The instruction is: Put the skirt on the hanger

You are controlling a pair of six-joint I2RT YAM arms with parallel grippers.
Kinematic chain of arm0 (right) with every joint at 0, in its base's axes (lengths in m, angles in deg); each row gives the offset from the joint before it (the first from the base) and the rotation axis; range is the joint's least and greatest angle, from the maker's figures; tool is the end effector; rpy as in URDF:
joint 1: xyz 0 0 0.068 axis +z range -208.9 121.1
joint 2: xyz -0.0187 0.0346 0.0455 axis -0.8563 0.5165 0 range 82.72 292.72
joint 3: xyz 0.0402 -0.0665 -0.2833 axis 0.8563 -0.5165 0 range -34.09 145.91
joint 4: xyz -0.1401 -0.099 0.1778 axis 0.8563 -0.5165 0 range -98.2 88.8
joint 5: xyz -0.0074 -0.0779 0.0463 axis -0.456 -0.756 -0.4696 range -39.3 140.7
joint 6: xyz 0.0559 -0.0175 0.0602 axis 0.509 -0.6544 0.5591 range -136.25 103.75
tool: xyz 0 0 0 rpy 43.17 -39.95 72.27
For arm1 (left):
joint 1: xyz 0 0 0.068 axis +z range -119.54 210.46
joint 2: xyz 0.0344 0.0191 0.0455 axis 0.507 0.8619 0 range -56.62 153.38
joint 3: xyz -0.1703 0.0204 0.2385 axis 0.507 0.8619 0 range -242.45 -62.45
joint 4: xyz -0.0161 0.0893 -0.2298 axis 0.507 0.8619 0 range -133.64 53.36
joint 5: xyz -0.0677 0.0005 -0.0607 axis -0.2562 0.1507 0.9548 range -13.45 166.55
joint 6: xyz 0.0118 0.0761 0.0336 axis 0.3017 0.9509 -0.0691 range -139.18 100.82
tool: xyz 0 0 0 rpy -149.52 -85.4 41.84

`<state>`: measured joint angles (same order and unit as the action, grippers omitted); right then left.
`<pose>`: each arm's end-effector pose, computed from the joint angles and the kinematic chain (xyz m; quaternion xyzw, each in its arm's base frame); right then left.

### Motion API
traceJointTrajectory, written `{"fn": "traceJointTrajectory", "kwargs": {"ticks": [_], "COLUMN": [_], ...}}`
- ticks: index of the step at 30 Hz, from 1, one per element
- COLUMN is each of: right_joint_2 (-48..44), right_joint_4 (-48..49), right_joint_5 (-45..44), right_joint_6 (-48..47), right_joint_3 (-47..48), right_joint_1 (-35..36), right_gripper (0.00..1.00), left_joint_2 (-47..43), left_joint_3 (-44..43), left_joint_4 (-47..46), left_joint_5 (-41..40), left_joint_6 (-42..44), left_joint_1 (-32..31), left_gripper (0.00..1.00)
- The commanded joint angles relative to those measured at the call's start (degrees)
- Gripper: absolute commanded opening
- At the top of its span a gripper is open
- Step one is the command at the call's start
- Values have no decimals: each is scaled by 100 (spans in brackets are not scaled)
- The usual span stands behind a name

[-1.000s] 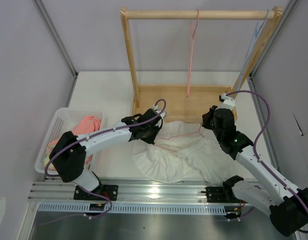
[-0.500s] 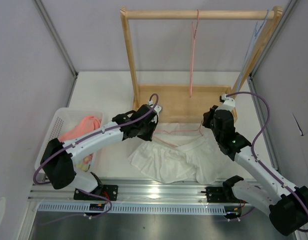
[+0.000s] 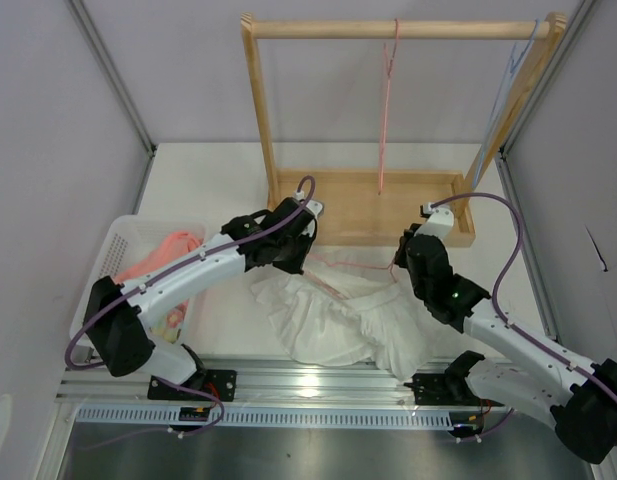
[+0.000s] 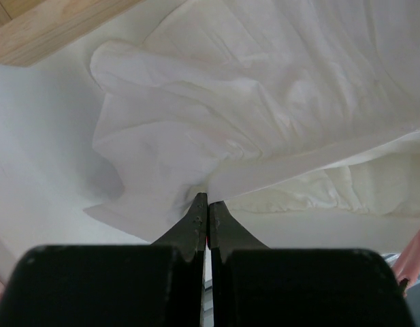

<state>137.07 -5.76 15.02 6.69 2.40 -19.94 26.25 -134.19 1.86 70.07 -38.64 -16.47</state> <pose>0.1934 0.1013 0.2813 0.0585 0.8071 0.0539 0.5850 0.2125 -0.2152 0.2885 0.2114 0.9329 -0.1117 0.2695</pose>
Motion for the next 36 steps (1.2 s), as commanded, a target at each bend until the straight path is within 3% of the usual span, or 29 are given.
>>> {"fn": "traceJointTrajectory", "kwargs": {"ticks": [1, 6, 19, 24, 36], "right_joint_2": [-74, 199, 392, 384, 401], "right_joint_4": [-194, -791, -1337, -1337, -1267], "right_joint_5": [60, 491, 1388, 1748, 2293], "right_joint_6": [184, 711, 1248, 1336, 1643], "right_joint_3": [112, 350, 526, 456, 201], "right_joint_1": [6, -178, -363, -415, -416], "right_gripper": [2, 2, 44, 47, 42], "left_joint_2": [80, 124, 264, 353, 344], "left_joint_3": [-138, -77, 820, 890, 838], "left_joint_4": [12, -76, -831, -981, -981], "left_joint_5": [-213, -187, -319, -292, -284], "left_joint_6": [-22, 22, 30, 13, 22], "left_joint_1": [80, 71, 53, 62, 53], "left_gripper": [0, 0, 0, 0, 0]}}
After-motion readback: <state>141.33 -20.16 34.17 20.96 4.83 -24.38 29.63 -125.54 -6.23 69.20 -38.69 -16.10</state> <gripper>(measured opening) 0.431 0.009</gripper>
